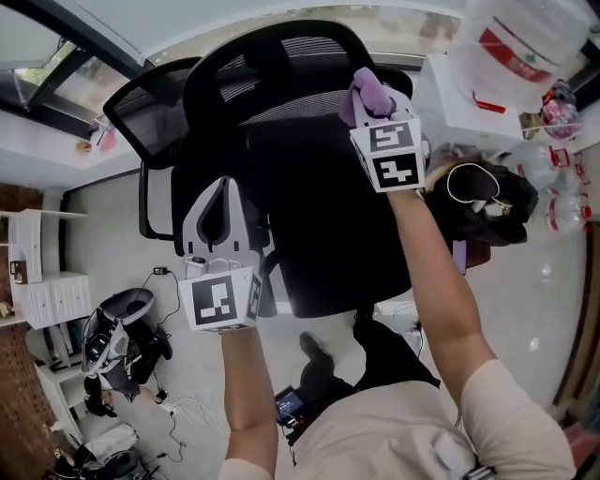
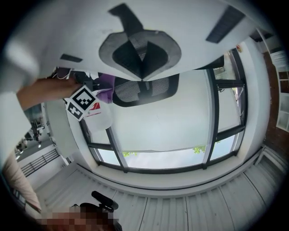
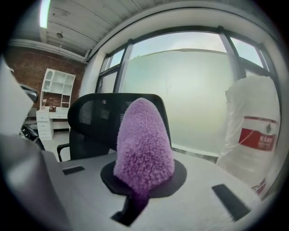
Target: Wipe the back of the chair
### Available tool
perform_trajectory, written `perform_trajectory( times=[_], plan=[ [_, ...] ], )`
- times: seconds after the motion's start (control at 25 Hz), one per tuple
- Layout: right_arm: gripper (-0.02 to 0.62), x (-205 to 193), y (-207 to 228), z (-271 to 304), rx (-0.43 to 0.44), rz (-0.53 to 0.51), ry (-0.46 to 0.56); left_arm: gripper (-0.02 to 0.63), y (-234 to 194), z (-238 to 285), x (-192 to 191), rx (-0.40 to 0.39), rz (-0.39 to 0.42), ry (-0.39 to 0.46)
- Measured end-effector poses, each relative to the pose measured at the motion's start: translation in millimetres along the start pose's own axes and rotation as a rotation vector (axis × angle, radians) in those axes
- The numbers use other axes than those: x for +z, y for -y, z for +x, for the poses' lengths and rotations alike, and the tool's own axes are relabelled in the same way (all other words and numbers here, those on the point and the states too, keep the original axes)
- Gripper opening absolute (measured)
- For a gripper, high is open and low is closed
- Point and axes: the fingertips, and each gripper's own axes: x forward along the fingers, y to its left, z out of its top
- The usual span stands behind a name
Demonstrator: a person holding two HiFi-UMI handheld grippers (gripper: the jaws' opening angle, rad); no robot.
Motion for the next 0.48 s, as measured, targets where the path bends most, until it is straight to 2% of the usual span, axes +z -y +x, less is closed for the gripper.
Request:
perform_trajectory(
  times=[0.12,0.24,0.36,0.48],
  plan=[
    [0.017,-2,0,1,0.015,-0.001,-0.004,0.006,19,7,1,-0.030,0.012,0.000],
    [0.017,-7,-5,7,0.032,-0.008,-0.017,0.006,21,5,-3,-0.028,0.012,-0.007],
    [0.017,-9,-20,19,0.057,-0.012,-0.029,0.006,7,-4,-11,0.005,0.007,-0.016],
    [0.017,-4,-53,37,0.105,-0.029,-0.038,0.006,-19,-20,-20,0.057,-0.002,-0.027]
  ],
)
